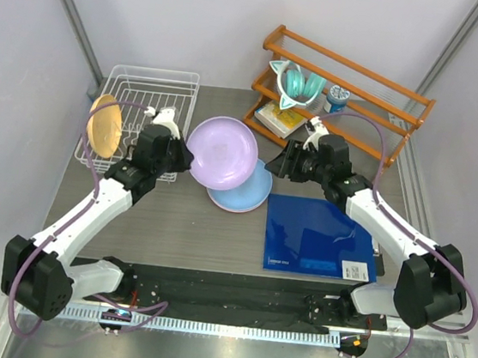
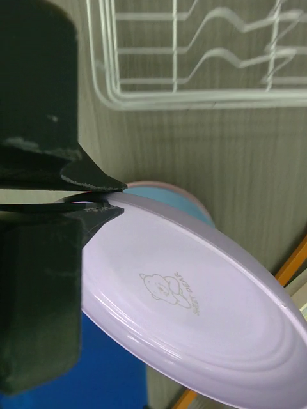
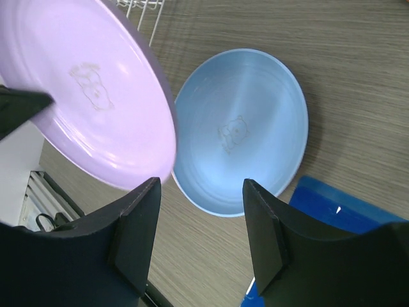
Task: Unload the plates from the dish rack
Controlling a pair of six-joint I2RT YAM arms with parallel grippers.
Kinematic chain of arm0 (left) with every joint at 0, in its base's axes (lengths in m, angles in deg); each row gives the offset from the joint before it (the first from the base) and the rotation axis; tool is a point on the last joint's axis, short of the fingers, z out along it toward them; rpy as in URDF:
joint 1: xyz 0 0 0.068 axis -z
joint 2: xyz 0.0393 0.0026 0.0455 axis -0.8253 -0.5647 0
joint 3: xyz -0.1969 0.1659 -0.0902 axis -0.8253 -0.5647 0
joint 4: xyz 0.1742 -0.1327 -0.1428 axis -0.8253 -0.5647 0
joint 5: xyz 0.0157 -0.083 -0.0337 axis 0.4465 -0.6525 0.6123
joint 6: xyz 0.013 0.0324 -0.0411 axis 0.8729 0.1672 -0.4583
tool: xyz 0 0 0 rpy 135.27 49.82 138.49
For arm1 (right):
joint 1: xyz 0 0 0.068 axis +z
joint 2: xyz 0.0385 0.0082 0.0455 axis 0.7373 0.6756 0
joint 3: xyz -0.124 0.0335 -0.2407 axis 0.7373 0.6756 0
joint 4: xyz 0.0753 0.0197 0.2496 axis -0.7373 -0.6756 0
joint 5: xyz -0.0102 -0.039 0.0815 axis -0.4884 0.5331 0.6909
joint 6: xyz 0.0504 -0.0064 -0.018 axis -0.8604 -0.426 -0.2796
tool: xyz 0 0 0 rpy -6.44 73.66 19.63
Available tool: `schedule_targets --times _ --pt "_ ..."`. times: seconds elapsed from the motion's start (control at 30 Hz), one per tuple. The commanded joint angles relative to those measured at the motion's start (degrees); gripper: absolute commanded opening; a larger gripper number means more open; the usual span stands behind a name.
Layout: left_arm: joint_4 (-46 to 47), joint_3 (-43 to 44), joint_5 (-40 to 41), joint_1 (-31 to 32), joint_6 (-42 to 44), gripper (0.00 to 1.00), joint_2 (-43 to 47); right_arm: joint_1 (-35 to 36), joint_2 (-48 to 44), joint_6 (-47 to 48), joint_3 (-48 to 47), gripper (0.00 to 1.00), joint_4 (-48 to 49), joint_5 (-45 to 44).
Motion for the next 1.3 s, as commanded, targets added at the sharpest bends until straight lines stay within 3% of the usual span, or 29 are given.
schedule_targets --times 0.0,0.4,0.47,0.57,0.6,0.63,0.67,0.7,0.77,0.8,0.9,1.07,1.27 --pt "6.0 -2.3 -10.7 0.5 -7.1 0.00 1.6 0.7 1.0 -0.1 -1.6 0.60 4.4 1.8" --pt "6.9 -5.1 -10.8 1.4 -8.1 0.00 1.3 3.5 8.7 1.6 -6.0 0.58 1.5 -2.2" --pt "7.1 -5.2 -11.1 1.6 -8.1 0.00 0.8 4.2 10.4 2.4 -7.0 0.47 0.2 -2.4" --pt "7.6 -5.4 -11.1 1.8 -8.0 0.00 0.5 4.7 11.6 2.9 -8.0 0.06 -0.9 -3.3" --pt "7.6 -5.4 -10.8 1.9 -8.0 0.00 0.5 4.7 11.5 2.7 -8.1 0.01 -1.3 -3.8" --pt "7.5 -5.5 -10.4 1.9 -7.9 0.04 0.5 4.7 11.4 2.8 -7.9 0.01 -1.4 -4.2" --pt "6.8 -5.5 -8.8 1.9 -7.5 0.19 0.5 4.7 10.9 3.0 -7.8 0.01 -1.5 -4.5" --pt "6.4 -5.5 -7.8 1.9 -7.2 0.45 0.6 4.7 10.7 3.1 -8.0 0.01 -2.2 -5.4" --pt "4.4 -4.9 -5.7 1.9 -5.6 0.51 0.8 4.7 10.3 3.0 -8.4 0.01 -2.9 -8.9" --pt "3.5 -4.7 -1.3 1.9 -5.1 0.72 0.9 4.6 10.5 3.2 -8.6 0.01 -4.3 -9.9" --pt "0.3 -3.8 7.5 1.9 -2.8 0.92 2.0 4.3 12.8 3.4 -11.6 0.01 -9.0 -11.6" --pt "-0.2 -4.6 19.2 1.9 2.3 0.99 7.9 4.1 17.0 4.1 -16.2 0.01 -14.3 -14.3" --pt "3.9 -7.6 35.8 1.9 10.3 1.00 11.8 3.5 22.3 4.2 -20.1 0.01 -17.0 -13.8"
